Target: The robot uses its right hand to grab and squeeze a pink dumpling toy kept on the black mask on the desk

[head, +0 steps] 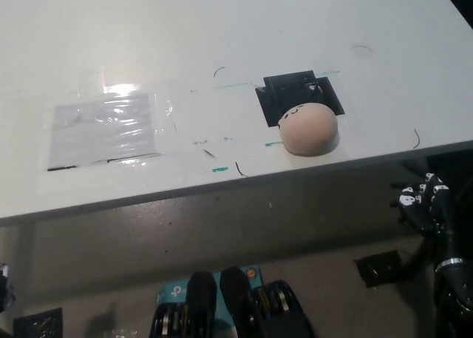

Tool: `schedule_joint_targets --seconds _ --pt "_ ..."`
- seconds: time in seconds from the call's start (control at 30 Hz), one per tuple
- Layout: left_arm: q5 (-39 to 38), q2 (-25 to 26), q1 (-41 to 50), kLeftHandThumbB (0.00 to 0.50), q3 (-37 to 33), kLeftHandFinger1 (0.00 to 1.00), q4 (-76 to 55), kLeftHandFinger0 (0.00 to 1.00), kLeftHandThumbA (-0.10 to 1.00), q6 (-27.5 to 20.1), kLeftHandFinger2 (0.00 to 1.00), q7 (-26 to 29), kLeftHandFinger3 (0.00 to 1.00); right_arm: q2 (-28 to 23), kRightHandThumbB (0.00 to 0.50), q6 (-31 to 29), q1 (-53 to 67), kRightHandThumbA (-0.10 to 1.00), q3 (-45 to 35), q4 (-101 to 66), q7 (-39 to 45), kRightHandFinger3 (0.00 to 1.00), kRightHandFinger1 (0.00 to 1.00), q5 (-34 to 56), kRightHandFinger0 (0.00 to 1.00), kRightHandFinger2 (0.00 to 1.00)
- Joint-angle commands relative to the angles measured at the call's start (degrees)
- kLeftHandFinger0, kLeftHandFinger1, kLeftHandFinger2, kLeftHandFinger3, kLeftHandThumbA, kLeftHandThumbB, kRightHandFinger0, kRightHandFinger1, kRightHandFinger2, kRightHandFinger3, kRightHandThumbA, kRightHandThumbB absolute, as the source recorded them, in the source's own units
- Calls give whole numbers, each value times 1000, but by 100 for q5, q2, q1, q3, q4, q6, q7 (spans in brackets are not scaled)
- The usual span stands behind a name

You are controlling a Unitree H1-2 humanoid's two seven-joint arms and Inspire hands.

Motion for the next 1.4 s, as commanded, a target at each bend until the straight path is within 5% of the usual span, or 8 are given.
schedule_joint_targets --seconds 0.0,0.2,0.43,0.47,0.67,0.87,1.1,1.37 --pt "-114 133 -121 500 50 0 -92 0 922 -183 76 -135 92 -170 124 165 -507 -65 108 -473 128 834 376 -35 254 578" --pt "-115 130 -122 500 45 2 -68 0 930 -194 92 -160 115 -382 93 61 -1066 -95 399 -744 397 888 394 -102 249 599" --pt "-145 109 -80 500 80 0 -228 0 911 -51 72 -96 86 -748 174 133 -1738 35 869 -789 809 973 367 -198 245 619" --pt "-154 120 -99 500 81 0 -182 0 906 -97 76 -137 94 -913 228 159 -1929 128 1106 -699 1032 1000 372 -309 241 675" --pt "-136 140 -149 500 83 0 -125 0 909 -144 73 -144 89 -1171 290 320 -2207 201 1687 -545 1447 1000 782 -456 672 922" --pt "-98 154 -144 500 62 0 -184 0 923 -107 55 -123 71 -1281 319 250 -2351 297 2089 -289 1550 1000 1000 -770 1000 1000" --pt "-111 168 -147 500 84 0 -218 0 913 -30 50 -98 84 -1310 410 199 -2430 502 2508 38 1586 1000 1000 -1217 1000 1000" --pt "-71 185 -170 500 52 0 -191 0 930 -110 51 -131 80 -1260 438 -222 -2668 521 2708 673 1400 1000 1000 -1632 1000 1000"
